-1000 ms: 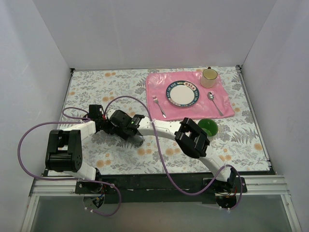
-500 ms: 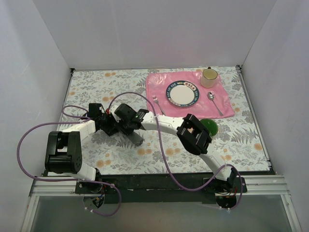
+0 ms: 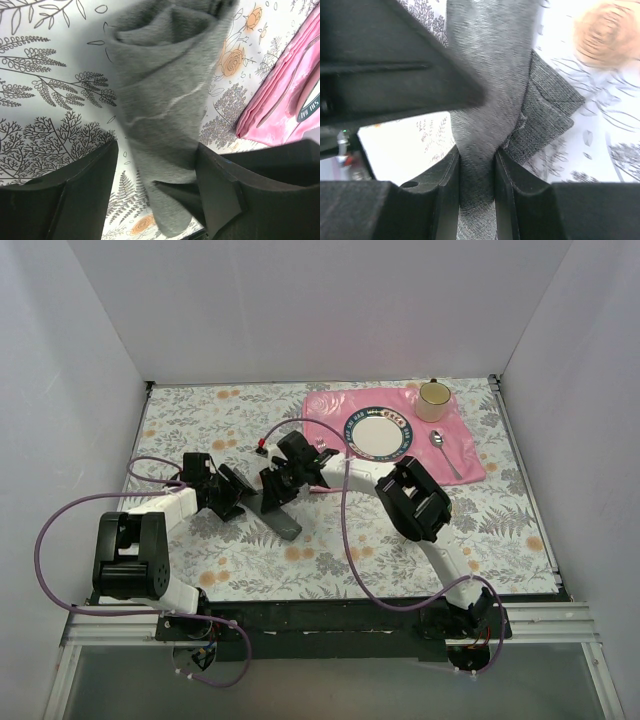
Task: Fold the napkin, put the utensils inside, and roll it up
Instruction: Roll the napkin with the utensil
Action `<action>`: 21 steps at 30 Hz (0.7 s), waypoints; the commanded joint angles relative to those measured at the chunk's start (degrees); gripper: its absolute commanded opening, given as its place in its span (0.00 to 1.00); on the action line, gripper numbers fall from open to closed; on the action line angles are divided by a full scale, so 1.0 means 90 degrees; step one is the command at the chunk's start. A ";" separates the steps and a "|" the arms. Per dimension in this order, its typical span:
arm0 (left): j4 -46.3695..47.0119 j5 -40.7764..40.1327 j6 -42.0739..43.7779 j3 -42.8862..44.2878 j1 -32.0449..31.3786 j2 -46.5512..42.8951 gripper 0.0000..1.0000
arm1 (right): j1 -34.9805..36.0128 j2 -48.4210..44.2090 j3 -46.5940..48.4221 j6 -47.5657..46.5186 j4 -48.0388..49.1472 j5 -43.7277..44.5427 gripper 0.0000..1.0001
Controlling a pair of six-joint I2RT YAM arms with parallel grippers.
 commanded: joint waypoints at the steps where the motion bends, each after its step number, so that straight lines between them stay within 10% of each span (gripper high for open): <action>1: -0.0369 -0.0201 0.0199 -0.0056 -0.0048 0.0271 0.60 | -0.0291 0.0034 -0.0227 0.1034 0.1097 -0.1339 0.30; 16: -0.0202 -0.0455 0.0169 0.0139 -0.0273 0.0721 0.45 | -0.0330 0.0347 -0.0285 0.1710 0.2026 -0.2415 0.33; 21: -0.0251 -0.0494 0.0257 0.0129 -0.0273 0.0554 0.33 | -0.0291 0.0133 -0.0100 0.0620 0.0586 -0.1392 0.55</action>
